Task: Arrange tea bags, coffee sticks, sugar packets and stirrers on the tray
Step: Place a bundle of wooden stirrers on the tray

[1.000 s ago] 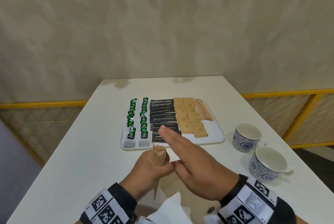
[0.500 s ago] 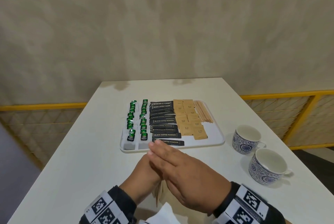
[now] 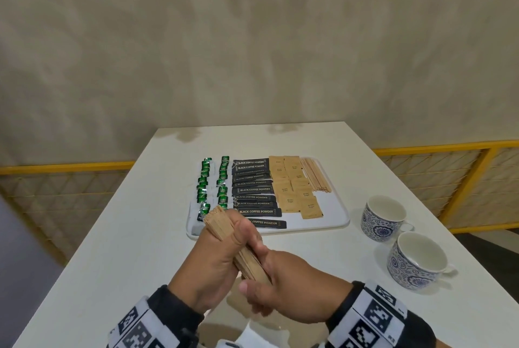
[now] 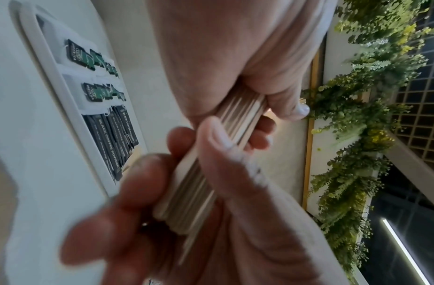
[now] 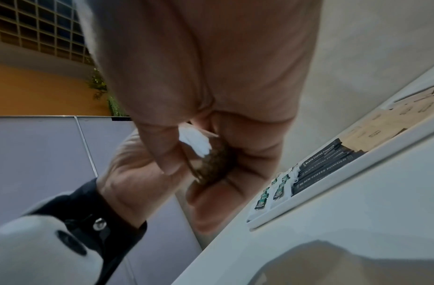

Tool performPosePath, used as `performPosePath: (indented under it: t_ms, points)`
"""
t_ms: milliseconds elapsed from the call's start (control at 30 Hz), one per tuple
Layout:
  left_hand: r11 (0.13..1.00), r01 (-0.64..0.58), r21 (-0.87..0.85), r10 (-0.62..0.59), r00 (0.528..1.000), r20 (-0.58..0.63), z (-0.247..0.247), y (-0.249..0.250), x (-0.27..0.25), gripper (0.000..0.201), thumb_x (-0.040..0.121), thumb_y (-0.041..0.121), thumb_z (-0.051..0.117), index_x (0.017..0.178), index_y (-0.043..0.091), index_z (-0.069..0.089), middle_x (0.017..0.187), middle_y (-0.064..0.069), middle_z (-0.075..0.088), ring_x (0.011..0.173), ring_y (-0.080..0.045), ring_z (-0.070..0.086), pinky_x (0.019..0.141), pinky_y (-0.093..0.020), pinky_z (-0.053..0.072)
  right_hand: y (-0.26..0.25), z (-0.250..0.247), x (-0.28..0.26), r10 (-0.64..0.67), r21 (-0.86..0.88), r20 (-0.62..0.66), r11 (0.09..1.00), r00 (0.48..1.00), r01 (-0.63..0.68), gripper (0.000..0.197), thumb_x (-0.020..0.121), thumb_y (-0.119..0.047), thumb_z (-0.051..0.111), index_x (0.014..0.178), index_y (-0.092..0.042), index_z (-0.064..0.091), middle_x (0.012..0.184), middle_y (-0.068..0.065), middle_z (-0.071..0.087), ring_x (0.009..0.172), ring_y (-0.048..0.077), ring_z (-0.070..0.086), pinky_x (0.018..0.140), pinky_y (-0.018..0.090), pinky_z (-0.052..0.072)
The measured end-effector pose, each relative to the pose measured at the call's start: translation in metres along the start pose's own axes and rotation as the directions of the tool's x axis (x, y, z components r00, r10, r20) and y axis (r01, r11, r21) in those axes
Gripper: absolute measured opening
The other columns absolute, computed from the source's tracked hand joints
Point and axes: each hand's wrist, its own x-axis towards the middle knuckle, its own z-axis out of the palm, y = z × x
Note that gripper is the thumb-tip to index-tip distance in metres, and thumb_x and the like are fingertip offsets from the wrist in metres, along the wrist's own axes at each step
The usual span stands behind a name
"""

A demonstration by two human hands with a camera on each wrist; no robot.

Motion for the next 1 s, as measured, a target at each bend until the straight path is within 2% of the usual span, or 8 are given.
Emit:
performPosePath:
  t_ms: [133,233,333,500,600,700,900,1000]
  points:
    - [0.989,0.034,-0.144,-0.05,0.993,-0.106,0.002,0.003,0.0,0.053,0.042,0.042,0.094,0.071,0.015,0.058,0.056,-0.007,0.051,0.051,-0.019,0.056,0.054,-0.032,0.053,-0.008,-0.002,-0.005,0.025,0.07,0.121,0.997,0.992,-0.033,0.023,0.1,-0.027,0.049,0.079,-0.018,0.051,0.064,-0.004,0.058,0.047,0.0,0.056,0.06,0.023,0.05]
    - [0.98,0.076,-0.182,-0.111,0.976,-0.189,0.003,0.002,0.002,0.057,0.042,0.049,0.091,0.068,0.014,0.055,0.05,-0.004,0.043,0.048,-0.018,0.055,0.053,-0.032,0.053,-0.008,-0.003,-0.005,0.024,0.094,0.145,0.995,0.989,-0.038,0.015,0.097,-0.027,0.055,0.092,-0.013,0.055,0.071,-0.004,0.064,0.057,0.006,0.06,0.067,0.026,0.054]
    - [0.986,0.121,-0.112,-0.146,0.957,-0.251,0.004,-0.002,0.006,0.041,0.066,0.047,0.074,0.072,0.011,0.054,0.052,-0.003,0.053,0.081,-0.023,0.072,0.062,-0.035,0.055,-0.008,-0.004,-0.002,0.003,0.086,0.057,0.996,0.998,-0.008,0.029,0.092,-0.031,0.062,0.117,-0.022,0.048,0.087,0.0,0.065,0.07,0.01,0.061,0.071,0.027,0.055]
    - [0.985,0.168,-0.047,-0.175,0.934,-0.311,0.006,-0.005,0.01,0.03,0.072,0.039,0.062,0.061,0.013,0.07,0.085,-0.016,0.073,0.107,-0.024,0.065,0.085,-0.035,0.05,-0.008,-0.001,0.007,0.009,0.017,0.062,1.0,0.998,-0.01,0.028,0.096,-0.021,0.049,0.121,-0.014,0.038,0.086,0.004,0.058,0.072,0.021,0.062,0.071,0.04,0.056]
    - [0.98,0.189,0.063,-0.157,0.927,-0.341,0.0,-0.006,0.01,0.066,0.049,0.064,0.08,0.087,0.011,0.072,0.103,-0.009,0.073,0.101,-0.021,0.064,0.089,-0.036,0.046,-0.01,-0.008,0.009,0.084,0.071,0.103,0.993,0.991,-0.091,0.018,0.098,-0.017,0.044,0.114,-0.01,0.04,0.073,-0.002,0.056,0.059,0.015,0.06,0.061,0.034,0.051]
    - [0.973,0.185,0.14,-0.116,0.91,-0.398,-0.014,-0.008,0.007,0.089,0.035,0.063,0.082,0.109,0.018,0.064,0.113,-0.004,0.069,0.104,-0.016,0.063,0.084,-0.034,0.046,-0.006,-0.034,0.012,0.203,0.081,-0.008,0.976,0.979,-0.201,0.014,0.099,-0.016,0.042,0.113,-0.015,0.041,0.073,-0.001,0.055,0.051,0.006,0.056,0.047,0.02,0.045]
    - [0.942,0.249,0.224,-0.104,0.854,-0.51,-0.049,0.011,-0.015,0.112,0.003,0.063,0.086,0.103,0.018,0.066,0.1,-0.004,0.073,0.098,-0.024,0.064,0.076,-0.036,0.048,0.033,-0.111,0.038,0.531,-0.019,-0.289,0.829,0.797,-0.559,0.022,0.101,-0.023,0.046,0.087,-0.006,0.052,0.067,0.004,0.058,0.044,0.008,0.055,0.044,0.02,0.048]
    - [0.953,0.24,0.183,-0.101,0.827,-0.553,-0.057,0.022,-0.025,0.054,0.057,0.044,0.084,0.098,0.016,0.066,0.106,-0.011,0.071,0.099,-0.028,0.062,0.085,-0.043,0.046,0.059,-0.136,0.05,0.548,-0.205,-0.378,0.737,0.746,-0.644,0.032,0.098,-0.022,0.047,0.067,-0.019,0.042,0.068,-0.001,0.053,0.053,0.009,0.053,0.05,0.023,0.048]
